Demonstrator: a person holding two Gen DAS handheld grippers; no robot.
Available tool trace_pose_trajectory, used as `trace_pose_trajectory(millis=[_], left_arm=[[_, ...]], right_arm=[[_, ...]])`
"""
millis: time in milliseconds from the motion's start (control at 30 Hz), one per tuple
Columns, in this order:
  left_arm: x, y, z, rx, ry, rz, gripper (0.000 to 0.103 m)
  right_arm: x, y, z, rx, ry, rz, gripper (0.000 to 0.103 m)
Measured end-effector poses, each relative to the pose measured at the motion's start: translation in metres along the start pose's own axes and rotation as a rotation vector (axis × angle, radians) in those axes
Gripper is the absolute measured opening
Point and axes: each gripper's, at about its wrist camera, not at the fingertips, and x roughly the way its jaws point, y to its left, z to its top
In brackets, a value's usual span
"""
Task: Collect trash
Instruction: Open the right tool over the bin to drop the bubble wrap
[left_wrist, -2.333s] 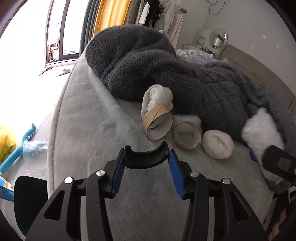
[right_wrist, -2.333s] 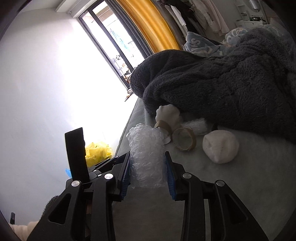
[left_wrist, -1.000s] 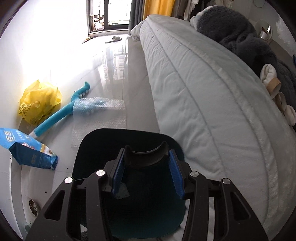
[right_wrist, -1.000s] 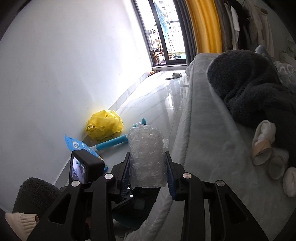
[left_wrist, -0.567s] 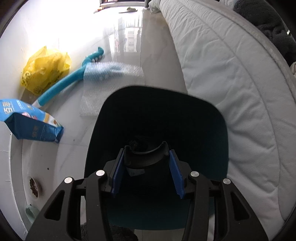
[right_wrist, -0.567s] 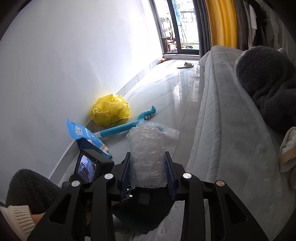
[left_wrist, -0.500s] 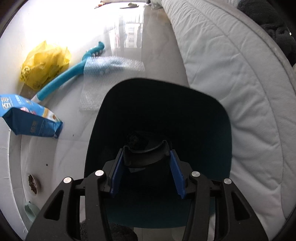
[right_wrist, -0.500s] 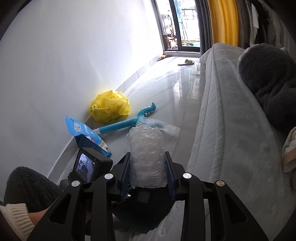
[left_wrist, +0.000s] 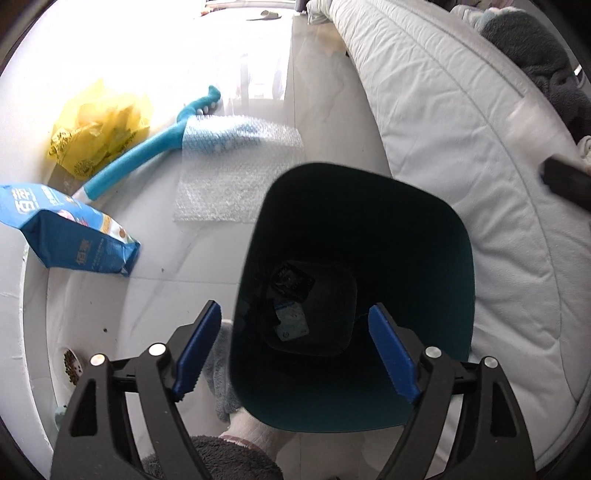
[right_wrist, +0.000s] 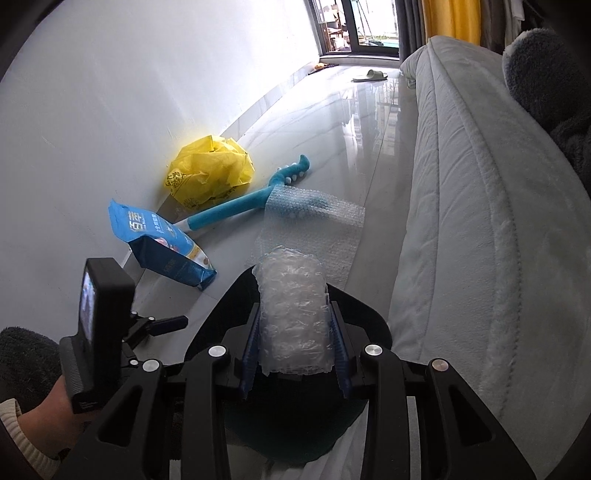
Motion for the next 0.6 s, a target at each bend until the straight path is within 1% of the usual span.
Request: trace_pose_trajectory(millis=[167,267,467,600], left_arm=[[-0.018,0.010,0.002,0.009,-0.062,-0.020,0.086],[-0.030,0.016,0.005,0.007,-0.106,-0.015,0.086],[-0.058,0.024,0.012,0.000,-0.215,-0.024,0.087],[-0.076,0.025,0.016,-0.001,-0.284,-0.039,0.087]], right_arm=[[0.024,0.002,-0.003,0.003,0.058,-0.011,0.035],[0.035,0.001,-0.007,0.018,0.094,-0.016,0.035],[0.054,0.002,-0.013,0.034,0.158,-0.019,0.035],[0.070,0.007,-0.020,0.024,0.217,-0.030,0.035]])
